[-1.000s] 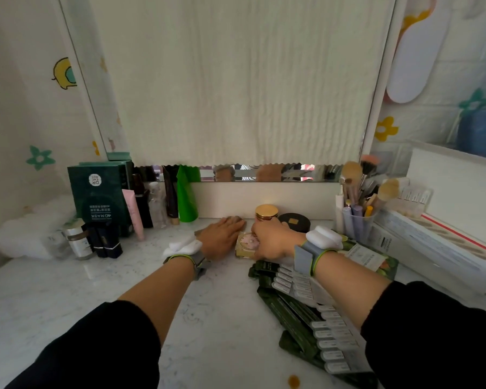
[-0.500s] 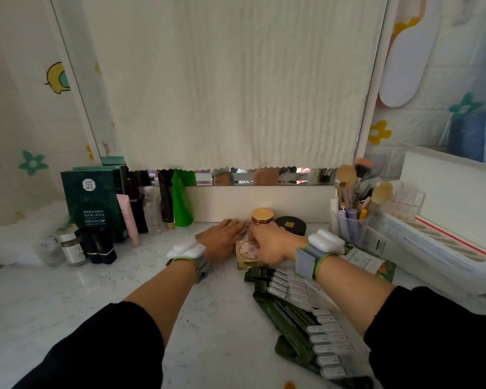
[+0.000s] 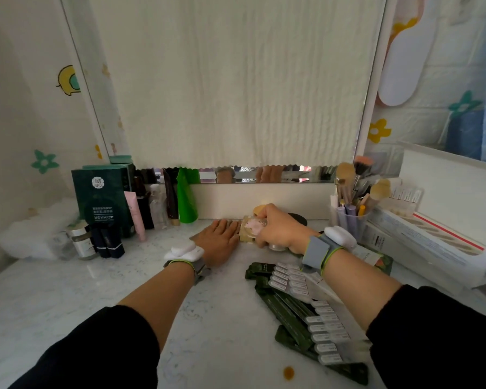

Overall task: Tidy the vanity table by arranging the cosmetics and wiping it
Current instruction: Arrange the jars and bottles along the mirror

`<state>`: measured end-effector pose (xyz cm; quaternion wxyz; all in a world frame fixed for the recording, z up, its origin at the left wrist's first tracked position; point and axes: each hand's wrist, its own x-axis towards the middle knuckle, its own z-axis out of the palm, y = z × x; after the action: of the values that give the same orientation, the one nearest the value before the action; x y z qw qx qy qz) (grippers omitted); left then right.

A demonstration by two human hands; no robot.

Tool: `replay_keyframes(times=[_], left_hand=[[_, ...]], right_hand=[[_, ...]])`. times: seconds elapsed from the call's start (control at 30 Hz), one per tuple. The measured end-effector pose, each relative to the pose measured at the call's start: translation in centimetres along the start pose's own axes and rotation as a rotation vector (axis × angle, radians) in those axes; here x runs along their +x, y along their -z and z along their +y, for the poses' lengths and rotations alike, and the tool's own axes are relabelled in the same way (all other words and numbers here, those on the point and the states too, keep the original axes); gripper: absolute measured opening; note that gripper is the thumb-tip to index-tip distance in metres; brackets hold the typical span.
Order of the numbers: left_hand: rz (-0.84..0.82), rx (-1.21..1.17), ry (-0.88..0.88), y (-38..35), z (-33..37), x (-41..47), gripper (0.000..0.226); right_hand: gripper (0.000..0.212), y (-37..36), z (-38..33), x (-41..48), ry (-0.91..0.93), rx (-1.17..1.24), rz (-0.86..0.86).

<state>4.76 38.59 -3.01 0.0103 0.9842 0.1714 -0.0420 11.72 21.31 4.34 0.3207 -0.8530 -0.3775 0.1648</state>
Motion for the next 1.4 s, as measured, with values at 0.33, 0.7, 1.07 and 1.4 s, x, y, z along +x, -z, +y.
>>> replay_keyframes(times=[0.33,0.7,1.07,1.4], left_hand=[[-0.014,-0.05,-0.011,0.1,2.9,-0.3,0.052],[-0.015,-0.106,0.111,-0.6,-1.0,-5.3,0.053],[-0.026,0.0,-0.099,-2.3,-1.6,-10.4,0.075],[-0.006,-0.131,0.27,-0.4,-3.7,-10.1,0.057]], right_hand=[[0.063,-0.2,0.5,1.2,-0.066,0.208,0.243],[0.063,-0.9,-0.3,-1.3,-0.076,0.231,0.189],[0.075,-2.1,-1.4,-3.5,-0.043,0.23,0.138],[0.074,-2.4,-1.4,-2.0,-0.057,0.202,0.114]])
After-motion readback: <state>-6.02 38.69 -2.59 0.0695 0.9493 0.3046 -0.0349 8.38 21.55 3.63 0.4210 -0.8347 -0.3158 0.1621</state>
